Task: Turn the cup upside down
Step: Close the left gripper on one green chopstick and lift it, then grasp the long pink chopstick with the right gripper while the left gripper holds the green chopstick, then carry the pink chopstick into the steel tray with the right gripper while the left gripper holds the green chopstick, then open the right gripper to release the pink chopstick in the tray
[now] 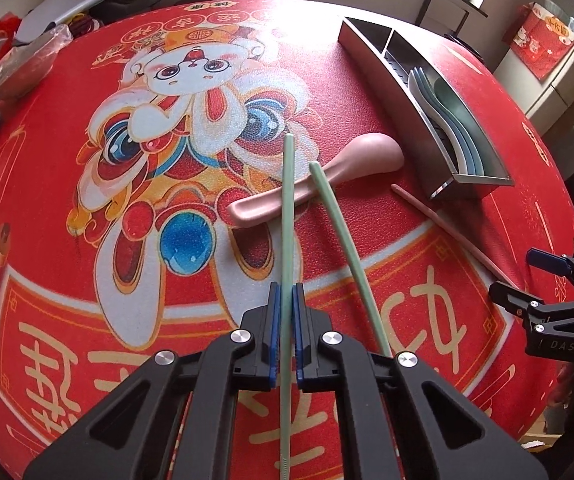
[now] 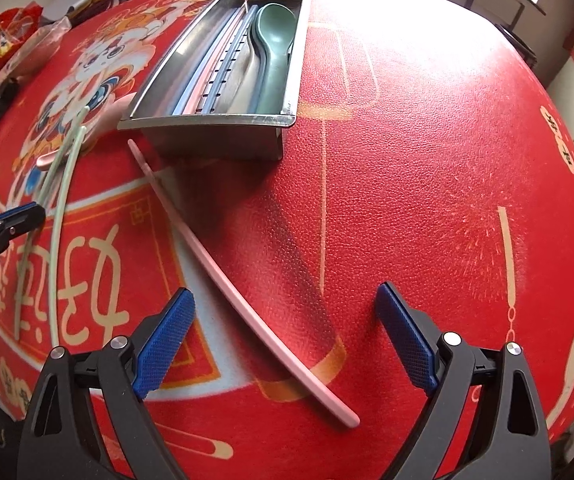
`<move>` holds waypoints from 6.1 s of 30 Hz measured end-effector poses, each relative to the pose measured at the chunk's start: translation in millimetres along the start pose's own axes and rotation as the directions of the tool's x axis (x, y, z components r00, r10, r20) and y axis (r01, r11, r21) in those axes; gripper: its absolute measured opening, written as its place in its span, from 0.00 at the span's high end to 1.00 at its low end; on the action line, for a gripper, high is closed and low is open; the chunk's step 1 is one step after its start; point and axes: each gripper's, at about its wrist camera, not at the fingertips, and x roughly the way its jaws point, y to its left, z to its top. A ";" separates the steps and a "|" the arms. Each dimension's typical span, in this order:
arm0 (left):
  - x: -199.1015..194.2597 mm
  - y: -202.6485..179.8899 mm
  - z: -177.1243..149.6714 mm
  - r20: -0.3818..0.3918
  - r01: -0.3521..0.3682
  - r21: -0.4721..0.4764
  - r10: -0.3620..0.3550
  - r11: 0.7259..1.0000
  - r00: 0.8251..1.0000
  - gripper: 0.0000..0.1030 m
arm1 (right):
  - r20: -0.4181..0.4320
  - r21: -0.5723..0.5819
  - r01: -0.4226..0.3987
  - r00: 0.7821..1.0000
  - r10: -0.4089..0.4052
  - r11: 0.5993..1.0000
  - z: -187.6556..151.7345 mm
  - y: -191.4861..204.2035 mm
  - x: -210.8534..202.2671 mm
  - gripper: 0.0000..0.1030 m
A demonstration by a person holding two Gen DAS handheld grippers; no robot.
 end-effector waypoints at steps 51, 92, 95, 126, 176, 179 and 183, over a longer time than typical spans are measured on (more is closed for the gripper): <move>-8.3 24.2 -15.8 0.027 0.063 -0.066 -0.061 0.996 0.998 0.93 | -0.001 -0.229 -0.090 0.996 0.092 0.969 19.5 39.2 1.7 0.68; -44.8 41.9 -10.8 0.122 0.152 -0.100 -0.140 0.983 0.983 0.94 | -0.016 -0.148 -0.341 0.940 0.342 0.929 -25.9 20.2 -50.8 0.94; -47.1 44.5 -8.3 0.130 0.157 -0.107 -0.143 0.982 0.981 0.94 | 0.016 -0.124 -0.356 0.932 0.361 0.926 -17.1 16.4 -57.9 0.94; -80.3 79.2 10.2 0.198 0.105 -0.266 -0.053 0.958 0.979 0.94 | 0.183 0.132 -0.333 0.934 0.307 0.934 175.7 7.8 12.3 0.94; -91.3 24.0 37.9 0.230 0.202 -0.125 -0.169 0.971 0.958 0.94 | 0.284 0.174 -0.225 0.944 0.170 0.959 59.9 -40.3 -63.6 0.14; -88.6 13.8 42.4 0.225 0.211 -0.103 -0.184 0.972 0.957 0.94 | 0.302 0.202 -0.215 0.942 0.148 0.955 50.7 -50.0 -67.7 0.14; -84.2 0.5 46.8 0.216 0.223 -0.082 -0.201 0.971 0.955 0.94 | 0.290 0.230 -0.190 0.950 0.119 0.955 42.2 -57.3 -69.5 0.14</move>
